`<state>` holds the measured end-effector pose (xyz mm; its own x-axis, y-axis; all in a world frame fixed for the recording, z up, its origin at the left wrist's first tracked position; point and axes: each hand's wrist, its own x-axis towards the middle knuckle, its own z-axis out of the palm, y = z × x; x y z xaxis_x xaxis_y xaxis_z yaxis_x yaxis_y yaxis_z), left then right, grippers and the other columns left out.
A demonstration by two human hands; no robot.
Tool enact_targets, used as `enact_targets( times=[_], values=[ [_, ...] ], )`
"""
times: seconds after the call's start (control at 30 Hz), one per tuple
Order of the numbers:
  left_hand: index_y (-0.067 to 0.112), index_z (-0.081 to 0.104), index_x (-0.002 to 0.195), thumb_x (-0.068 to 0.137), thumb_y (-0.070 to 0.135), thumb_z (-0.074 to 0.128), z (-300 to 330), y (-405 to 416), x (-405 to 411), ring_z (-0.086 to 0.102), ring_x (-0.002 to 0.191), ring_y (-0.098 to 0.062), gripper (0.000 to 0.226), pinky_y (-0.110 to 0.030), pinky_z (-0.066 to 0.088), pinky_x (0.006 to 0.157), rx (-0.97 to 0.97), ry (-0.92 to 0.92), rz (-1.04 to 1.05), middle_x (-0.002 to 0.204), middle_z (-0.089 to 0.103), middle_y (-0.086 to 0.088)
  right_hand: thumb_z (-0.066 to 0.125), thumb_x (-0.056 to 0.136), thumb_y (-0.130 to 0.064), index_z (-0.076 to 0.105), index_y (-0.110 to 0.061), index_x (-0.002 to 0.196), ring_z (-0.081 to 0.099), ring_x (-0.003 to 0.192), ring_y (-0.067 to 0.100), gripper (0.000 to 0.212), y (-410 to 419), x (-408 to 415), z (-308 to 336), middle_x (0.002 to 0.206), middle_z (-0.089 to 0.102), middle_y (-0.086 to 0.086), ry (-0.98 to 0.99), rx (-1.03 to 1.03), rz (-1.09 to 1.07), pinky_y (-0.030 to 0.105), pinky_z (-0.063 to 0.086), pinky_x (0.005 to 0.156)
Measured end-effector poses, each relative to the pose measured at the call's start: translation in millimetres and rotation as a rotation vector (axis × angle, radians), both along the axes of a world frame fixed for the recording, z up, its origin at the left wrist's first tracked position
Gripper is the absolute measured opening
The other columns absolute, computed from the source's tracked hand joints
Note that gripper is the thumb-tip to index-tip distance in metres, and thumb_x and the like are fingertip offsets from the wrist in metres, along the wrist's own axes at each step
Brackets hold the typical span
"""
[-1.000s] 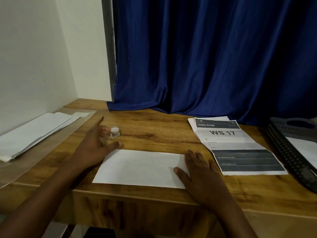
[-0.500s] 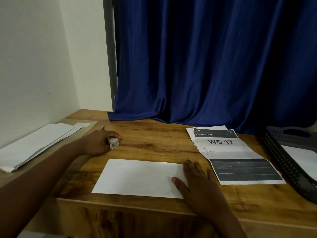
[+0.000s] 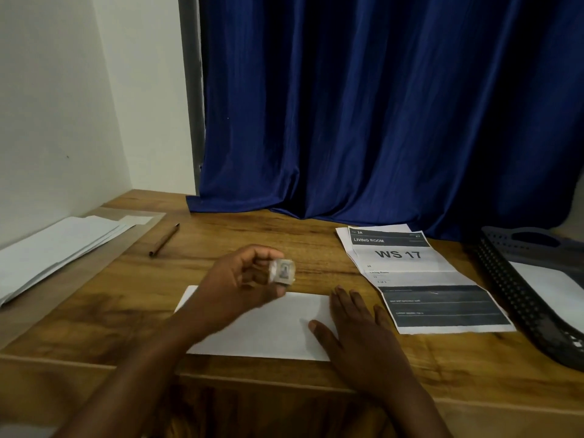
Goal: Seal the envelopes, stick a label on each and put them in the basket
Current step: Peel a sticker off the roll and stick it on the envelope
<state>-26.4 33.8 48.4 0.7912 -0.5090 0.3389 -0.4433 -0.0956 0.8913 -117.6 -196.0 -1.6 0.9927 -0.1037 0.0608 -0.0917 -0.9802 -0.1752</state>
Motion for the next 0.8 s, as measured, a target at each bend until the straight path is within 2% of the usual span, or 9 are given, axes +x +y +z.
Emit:
enact_targets(
  times=[0.1, 0.23, 0.3, 0.43, 0.5, 0.6, 0.73, 0.8],
  values=[
    [0.026, 0.066, 0.119, 0.078, 0.005, 0.085, -23, -23, -8, 0.073, 0.098, -0.018, 0.05, -0.027, 0.06, 0.069, -0.032, 0.02, -0.011, 0.115, 0.072, 0.01, 0.011, 0.093, -0.077, 0.003, -0.024, 0.161, -0.006, 0.155, 0.015, 0.087, -1, -1, 0, 0.169, -0.003, -0.007, -0.009, 0.007, -0.01, 0.047, -0.001, 0.126],
    [0.022, 0.065, 0.118, 0.076, 0.001, 0.085, -36, -30, -7, 0.073, 0.101, -0.014, 0.051, -0.027, 0.059, 0.085, -0.001, 0.046, 0.007, 0.116, 0.071, 0.013, 0.021, 0.094, -0.075, 0.008, -0.03, 0.161, 0.001, 0.155, 0.01, 0.082, -1, -3, -1, 0.169, 0.005, -0.01, -0.091, 0.097, -0.022, 0.043, 0.001, 0.126],
    [0.024, 0.066, 0.117, 0.077, 0.001, 0.085, -38, -29, -7, 0.073, 0.1, -0.014, 0.049, -0.028, 0.059, 0.085, 0.013, 0.027, 0.01, 0.115, 0.071, 0.013, 0.033, 0.094, -0.072, 0.016, -0.036, 0.159, 0.012, 0.152, 0.004, 0.076, -2, -6, 1, 0.167, 0.016, -0.014, -0.212, 0.238, -0.016, 0.039, 0.011, 0.126],
    [0.034, 0.066, 0.115, 0.079, 0.005, 0.083, -41, -31, -13, 0.072, 0.098, -0.008, 0.049, -0.025, 0.059, 0.084, 0.074, -0.042, 0.027, 0.113, 0.069, 0.021, 0.052, 0.093, -0.06, 0.05, -0.044, 0.14, 0.037, 0.133, -0.014, 0.05, -5, -13, 4, 0.146, 0.048, -0.026, -0.468, 0.514, 0.047, 0.031, 0.039, 0.115],
    [0.036, 0.065, 0.116, 0.08, 0.005, 0.081, -41, -31, -15, 0.07, 0.101, -0.005, 0.05, -0.026, 0.059, 0.086, 0.109, -0.083, 0.039, 0.115, 0.067, 0.023, 0.058, 0.093, -0.056, 0.061, -0.045, 0.131, 0.045, 0.13, -0.011, 0.04, -4, -16, 5, 0.137, 0.054, -0.03, -0.495, 0.58, 0.077, 0.033, 0.045, 0.109],
    [0.037, 0.064, 0.117, 0.08, 0.002, 0.08, -40, -32, -18, 0.067, 0.105, -0.004, 0.053, -0.026, 0.059, 0.087, 0.121, -0.164, 0.023, 0.12, 0.063, 0.024, 0.07, 0.091, -0.037, 0.068, -0.044, 0.123, 0.053, 0.124, -0.006, 0.033, -1, -20, 6, 0.129, 0.06, -0.031, -0.526, 0.593, 0.126, 0.032, 0.051, 0.1],
    [0.031, 0.067, 0.118, 0.083, 0.01, 0.081, -39, -35, -24, 0.064, 0.106, -0.003, 0.044, -0.025, 0.057, 0.087, 0.151, -0.258, -0.006, 0.12, 0.063, 0.022, 0.077, 0.084, -0.028, 0.075, -0.043, 0.11, 0.064, 0.103, -0.002, 0.03, -2, -23, 4, 0.117, 0.066, -0.029, -0.572, 0.549, 0.109, 0.028, 0.056, 0.08],
    [0.031, 0.067, 0.119, 0.084, 0.014, 0.08, -38, -35, -27, 0.063, 0.107, -0.002, 0.041, -0.025, 0.056, 0.089, 0.174, -0.294, -0.006, 0.119, 0.063, 0.022, 0.078, 0.083, -0.028, 0.076, -0.041, 0.109, 0.065, 0.105, 0.002, 0.029, -2, -23, 3, 0.116, 0.068, -0.025, -0.581, 0.54, 0.115, 0.032, 0.057, 0.081]
  ],
)
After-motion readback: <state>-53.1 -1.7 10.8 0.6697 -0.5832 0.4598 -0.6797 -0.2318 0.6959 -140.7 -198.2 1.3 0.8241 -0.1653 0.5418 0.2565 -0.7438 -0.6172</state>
